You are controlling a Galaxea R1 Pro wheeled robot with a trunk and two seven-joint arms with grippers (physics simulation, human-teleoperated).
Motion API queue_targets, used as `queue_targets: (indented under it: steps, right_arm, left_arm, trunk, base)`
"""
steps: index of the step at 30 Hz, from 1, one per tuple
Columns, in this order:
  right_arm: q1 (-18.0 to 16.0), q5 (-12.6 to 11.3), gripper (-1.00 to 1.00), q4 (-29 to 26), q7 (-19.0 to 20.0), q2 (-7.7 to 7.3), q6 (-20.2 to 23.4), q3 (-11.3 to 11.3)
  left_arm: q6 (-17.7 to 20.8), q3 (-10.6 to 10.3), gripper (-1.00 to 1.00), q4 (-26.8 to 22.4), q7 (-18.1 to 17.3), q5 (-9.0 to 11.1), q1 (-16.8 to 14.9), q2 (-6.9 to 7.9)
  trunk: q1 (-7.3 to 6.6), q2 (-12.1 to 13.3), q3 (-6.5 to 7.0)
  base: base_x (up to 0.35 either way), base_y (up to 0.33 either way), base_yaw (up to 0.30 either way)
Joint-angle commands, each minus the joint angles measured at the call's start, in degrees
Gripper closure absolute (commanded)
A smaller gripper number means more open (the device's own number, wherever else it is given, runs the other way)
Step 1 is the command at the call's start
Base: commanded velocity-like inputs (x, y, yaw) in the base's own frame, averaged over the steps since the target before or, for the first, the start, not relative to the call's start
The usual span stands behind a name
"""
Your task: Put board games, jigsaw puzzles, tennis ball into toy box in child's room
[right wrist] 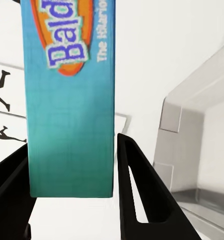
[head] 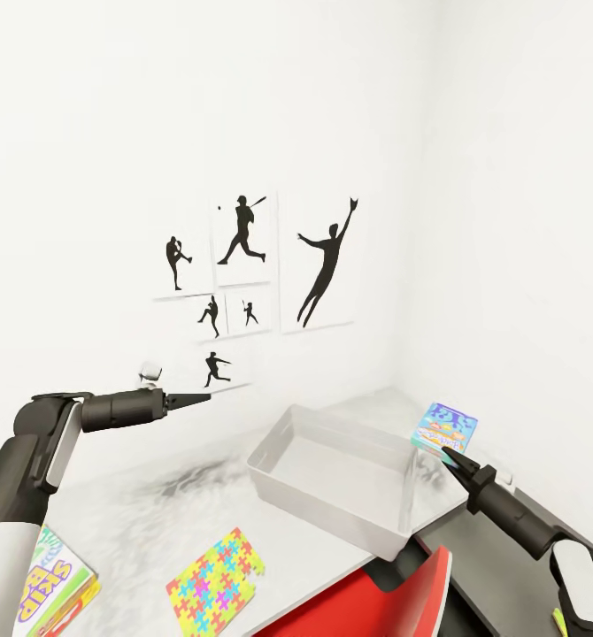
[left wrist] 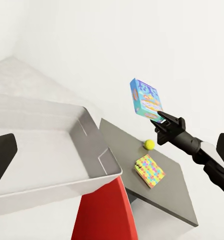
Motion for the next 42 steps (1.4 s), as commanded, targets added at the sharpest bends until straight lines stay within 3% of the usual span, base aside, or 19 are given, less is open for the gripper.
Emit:
queue_targets:
  steps: [1, 22, 42]
  right_arm:
    - [-0.04, 0.13, 1.00, 0.02, 0.27, -0.09, 0.32, -0.11]
    - [-0.04, 0.13, 1.00, -0.62, 0.24, 0.18, 0.31, -0.02]
    - [-0.04, 0.37, 1.00, -0.77, -0.09, 0.18, 0.53, 0.47]
  left_arm:
    - [0.43, 0.01, -1.00, 0.02, -0.09, 0.14, -0.02, 0.01]
    - [0.43, 0.01, -1.00, 0.02, -0.07, 0.14, -0.02, 0.01]
    - [0.43, 0.00, -1.00, 0.02, -0.09, 0.14, -0.02, 0.01]
  trunk:
    - [0.02, -0.04, -0.03]
    - [0.02, -0.04, -0.06]
    - [0.02, -0.04, -1.74]
  base:
    - [0.000, 0.000, 0.000]
    - [0.000, 0.000, 0.000]
    - [0.000, 0.000, 0.000]
